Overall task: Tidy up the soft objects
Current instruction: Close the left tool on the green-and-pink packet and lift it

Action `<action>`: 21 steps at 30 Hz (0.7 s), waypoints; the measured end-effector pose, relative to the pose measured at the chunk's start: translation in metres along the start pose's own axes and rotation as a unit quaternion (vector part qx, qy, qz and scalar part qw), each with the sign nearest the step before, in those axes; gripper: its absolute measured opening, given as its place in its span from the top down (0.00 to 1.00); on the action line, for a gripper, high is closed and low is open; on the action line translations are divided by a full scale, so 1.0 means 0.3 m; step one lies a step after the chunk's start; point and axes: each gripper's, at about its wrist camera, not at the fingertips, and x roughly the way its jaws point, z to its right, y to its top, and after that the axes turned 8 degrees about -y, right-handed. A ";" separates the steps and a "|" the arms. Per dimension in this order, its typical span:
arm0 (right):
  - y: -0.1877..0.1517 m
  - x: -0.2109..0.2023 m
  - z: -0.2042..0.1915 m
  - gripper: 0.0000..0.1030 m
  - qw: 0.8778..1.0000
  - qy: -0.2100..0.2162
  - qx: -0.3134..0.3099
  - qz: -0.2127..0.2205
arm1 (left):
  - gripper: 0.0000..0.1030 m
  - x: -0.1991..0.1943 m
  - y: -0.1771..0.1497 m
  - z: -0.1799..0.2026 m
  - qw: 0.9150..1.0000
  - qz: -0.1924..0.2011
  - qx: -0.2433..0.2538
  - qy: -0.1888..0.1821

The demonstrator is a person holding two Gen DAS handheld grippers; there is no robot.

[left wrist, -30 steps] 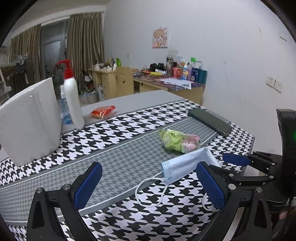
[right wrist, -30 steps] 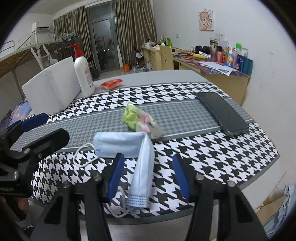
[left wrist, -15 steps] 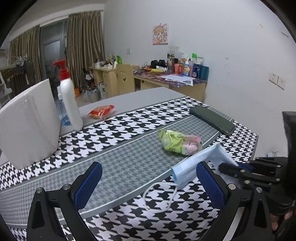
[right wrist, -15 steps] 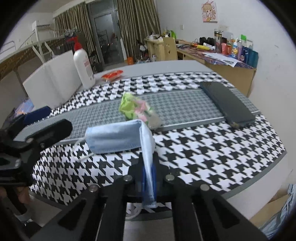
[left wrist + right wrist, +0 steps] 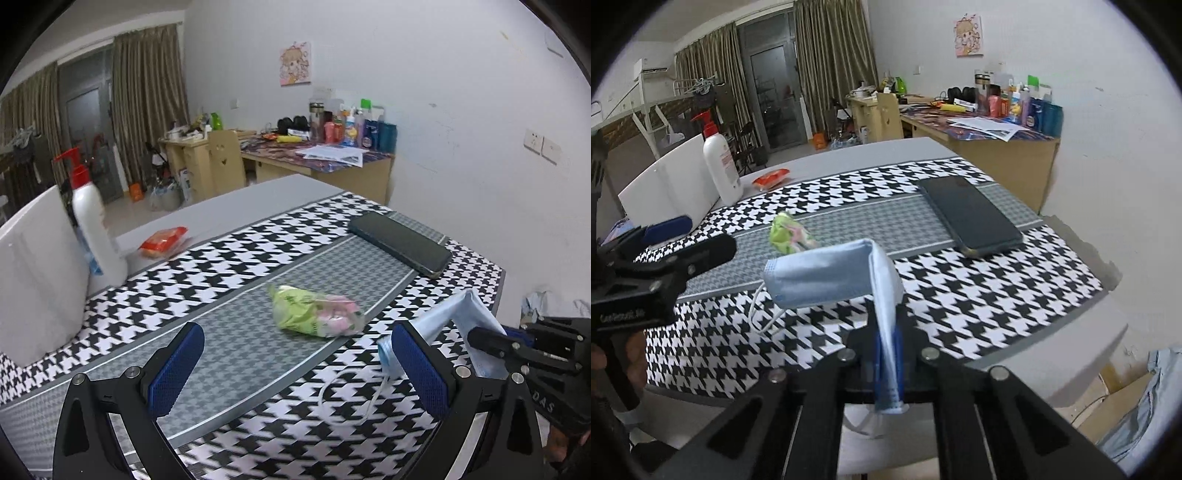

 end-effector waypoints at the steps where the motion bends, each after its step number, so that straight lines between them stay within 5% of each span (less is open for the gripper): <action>1: -0.006 0.001 0.006 0.91 1.000 -0.001 0.000 -0.001 | 0.01 0.016 0.005 0.006 1.000 -0.004 -0.002 -0.001; 21: -0.043 0.014 0.090 0.91 1.000 0.001 0.019 -0.009 | 0.01 0.258 0.032 0.017 0.997 -0.061 -0.030 0.047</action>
